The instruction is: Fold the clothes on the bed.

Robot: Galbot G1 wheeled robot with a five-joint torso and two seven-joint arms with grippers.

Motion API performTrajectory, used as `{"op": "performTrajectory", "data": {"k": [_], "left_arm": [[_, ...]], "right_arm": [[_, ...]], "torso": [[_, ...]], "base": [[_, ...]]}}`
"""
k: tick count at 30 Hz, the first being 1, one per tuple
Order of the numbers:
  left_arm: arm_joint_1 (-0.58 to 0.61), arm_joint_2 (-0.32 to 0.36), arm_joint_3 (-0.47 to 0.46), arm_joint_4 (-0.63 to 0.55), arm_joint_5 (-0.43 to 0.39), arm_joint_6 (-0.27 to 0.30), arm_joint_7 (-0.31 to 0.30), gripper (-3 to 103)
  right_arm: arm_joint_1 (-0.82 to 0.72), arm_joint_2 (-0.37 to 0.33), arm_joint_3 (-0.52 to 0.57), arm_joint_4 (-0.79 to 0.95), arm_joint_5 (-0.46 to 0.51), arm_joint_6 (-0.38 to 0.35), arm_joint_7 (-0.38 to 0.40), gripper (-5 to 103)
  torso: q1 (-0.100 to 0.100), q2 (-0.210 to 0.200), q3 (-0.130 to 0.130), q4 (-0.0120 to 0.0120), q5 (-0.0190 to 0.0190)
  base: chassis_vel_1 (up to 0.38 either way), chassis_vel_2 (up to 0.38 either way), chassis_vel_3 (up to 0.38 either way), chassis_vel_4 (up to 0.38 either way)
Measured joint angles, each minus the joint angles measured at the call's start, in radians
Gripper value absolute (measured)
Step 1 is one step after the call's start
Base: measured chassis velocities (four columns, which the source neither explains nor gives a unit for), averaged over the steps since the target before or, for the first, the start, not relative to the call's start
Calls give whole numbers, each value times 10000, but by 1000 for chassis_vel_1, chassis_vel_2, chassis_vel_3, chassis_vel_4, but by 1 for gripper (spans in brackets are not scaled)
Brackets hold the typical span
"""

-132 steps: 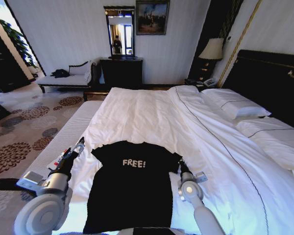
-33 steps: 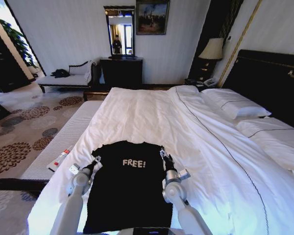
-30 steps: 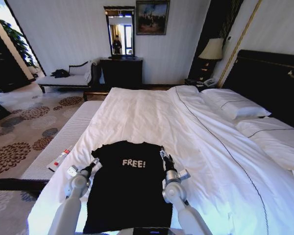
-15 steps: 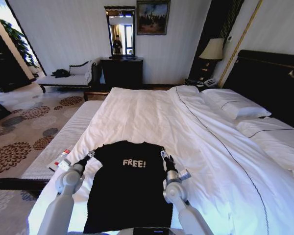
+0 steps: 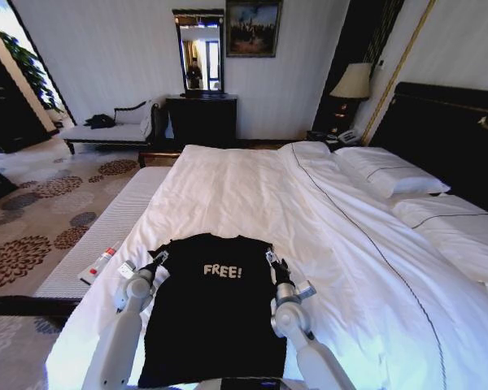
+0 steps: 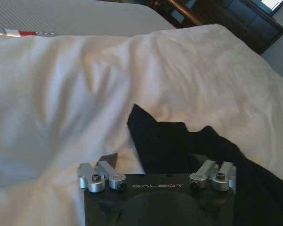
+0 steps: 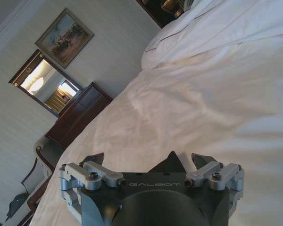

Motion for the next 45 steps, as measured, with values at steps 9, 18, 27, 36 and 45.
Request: {"op": "performTrajectory", "data": {"k": [9, 18, 27, 36, 45], "left_arm": [[-57, 157, -86, 41, -14, -23, 45, 47], [-143, 193, -48, 115, -28, -38, 51, 15], [-173, 635, 149, -343, -31, -184, 177, 0], [-500, 2045, 1927, -1623, 916, -754, 860, 0], [-642, 2555, 2958, -1624, 1701, -920, 1275, 0]], "right_arm": [[-27, 40, -42, -59, -116, -9, 33, 100], [-132, 61, -16, -46, -222, -9, 94, 100], [-120, 102, -34, -100, -322, -10, 184, 100], [152, 213, -205, -446, -378, -11, 191, 100], [387, 259, -344, -743, -373, -28, 189, 100]], "torso": [[0, 0, 0, 0, 0], [1, 0, 0, -1, 0], [0, 0, 0, 0, -1], [0, 0, 0, -2, -1], [0, 1, 0, 2, 0]], "base": [[0, 0, 0, 0], [0, 0, 0, 0], [0, 0, 0, 0], [0, 0, 0, 0], [0, 0, 0, 0]]}}
